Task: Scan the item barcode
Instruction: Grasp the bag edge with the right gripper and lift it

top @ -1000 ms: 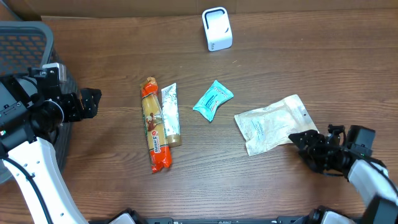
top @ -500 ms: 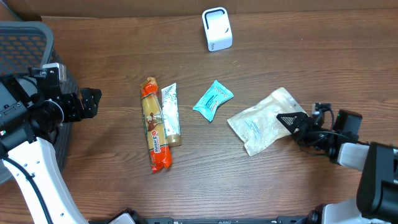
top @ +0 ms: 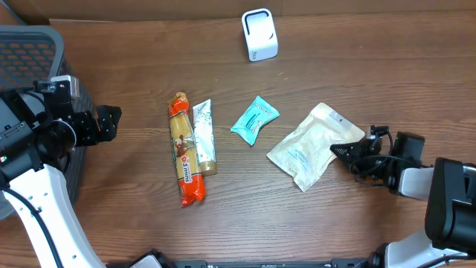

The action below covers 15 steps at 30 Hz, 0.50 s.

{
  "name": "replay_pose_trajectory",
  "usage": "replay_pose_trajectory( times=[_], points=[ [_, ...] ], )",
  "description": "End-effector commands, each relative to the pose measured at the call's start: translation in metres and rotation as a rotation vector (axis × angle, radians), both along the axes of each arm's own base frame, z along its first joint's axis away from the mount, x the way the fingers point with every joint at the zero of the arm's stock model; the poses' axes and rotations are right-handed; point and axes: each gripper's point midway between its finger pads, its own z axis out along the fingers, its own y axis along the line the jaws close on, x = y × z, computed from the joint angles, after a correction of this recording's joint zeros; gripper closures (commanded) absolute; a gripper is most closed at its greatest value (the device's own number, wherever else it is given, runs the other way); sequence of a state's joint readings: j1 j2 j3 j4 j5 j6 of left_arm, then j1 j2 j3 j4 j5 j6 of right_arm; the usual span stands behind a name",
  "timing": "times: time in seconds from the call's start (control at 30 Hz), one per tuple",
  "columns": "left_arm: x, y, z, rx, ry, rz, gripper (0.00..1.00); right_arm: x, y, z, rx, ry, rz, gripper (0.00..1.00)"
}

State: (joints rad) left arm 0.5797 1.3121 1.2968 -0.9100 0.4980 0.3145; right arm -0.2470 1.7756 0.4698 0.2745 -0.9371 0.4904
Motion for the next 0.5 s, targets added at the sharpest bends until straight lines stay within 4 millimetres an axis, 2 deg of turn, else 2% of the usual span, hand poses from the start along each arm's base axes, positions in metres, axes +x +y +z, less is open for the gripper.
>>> replay_pose_trajectory(
  times=[0.0, 0.1, 0.2, 0.33, 0.47],
  points=[
    [0.001, -0.001, 0.000, -0.001, -0.007, -0.018, 0.00, 0.019, 0.003, 0.034, 0.060, -0.041, 0.019, 0.96],
    [0.001, -0.001, 0.000, -0.001, -0.007, -0.018, 0.00, 0.028, 0.001, 0.062, 0.048, -0.043, 0.028, 0.96],
    [0.001, -0.001, 0.000, -0.001, -0.007, -0.018, 0.00, 0.032, -0.002, 0.090, -0.058, -0.028, 0.039, 0.96],
    [0.001, -0.001, 0.000, -0.001, -0.007, -0.018, 0.01, 0.029, -0.016, 0.119, -0.398, 0.077, 0.019, 0.96],
    [0.001, -0.001, 0.000, -0.001, -0.007, -0.018, 0.00, 0.015, -0.027, 0.161, -0.807, 0.178, 0.033, 0.96]
  ],
)
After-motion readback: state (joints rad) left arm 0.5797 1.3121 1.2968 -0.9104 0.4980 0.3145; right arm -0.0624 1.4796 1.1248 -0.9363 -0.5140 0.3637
